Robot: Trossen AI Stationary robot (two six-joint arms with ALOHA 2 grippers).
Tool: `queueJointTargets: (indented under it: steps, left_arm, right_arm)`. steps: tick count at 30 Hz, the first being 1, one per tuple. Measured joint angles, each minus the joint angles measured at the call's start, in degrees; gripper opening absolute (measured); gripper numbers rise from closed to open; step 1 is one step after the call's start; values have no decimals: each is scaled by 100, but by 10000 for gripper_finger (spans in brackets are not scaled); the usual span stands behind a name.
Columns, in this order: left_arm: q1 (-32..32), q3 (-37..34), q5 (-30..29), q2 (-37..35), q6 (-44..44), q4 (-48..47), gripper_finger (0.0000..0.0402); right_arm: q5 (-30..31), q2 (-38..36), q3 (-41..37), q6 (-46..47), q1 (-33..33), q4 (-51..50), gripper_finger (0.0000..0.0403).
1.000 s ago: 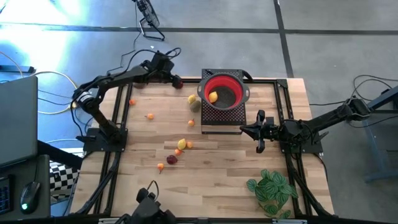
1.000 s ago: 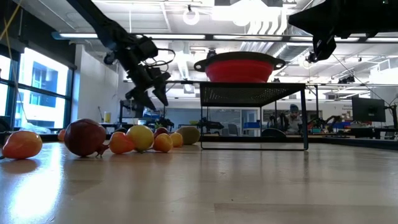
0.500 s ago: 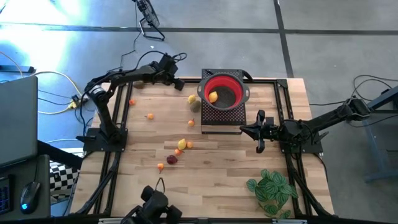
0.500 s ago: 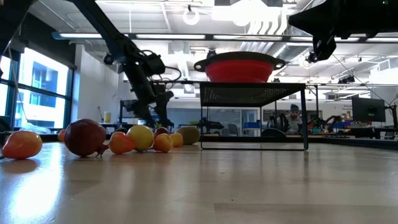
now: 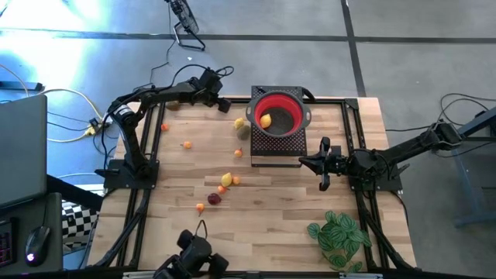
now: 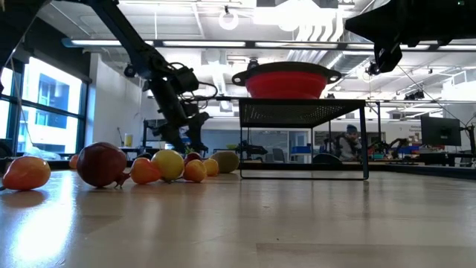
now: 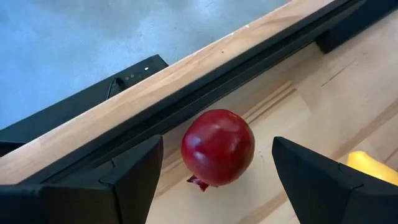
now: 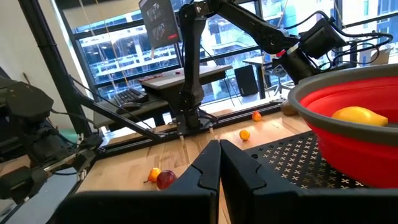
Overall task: Pick & Place Fruit
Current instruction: Put the top red pomegranate into the red strainer bowl on the shelf
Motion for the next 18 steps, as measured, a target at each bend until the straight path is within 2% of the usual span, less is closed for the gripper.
queueJointTargets:
  steps: [4,18]
  left_arm:
    - [-2,0,-2,0,41,278,296]
    - [-5,-107,-169,0,67,203,296]
  right_arm:
    - [-2,2,0,0,2,-2,2]
    - [-2,1,0,0,1,-8,2]
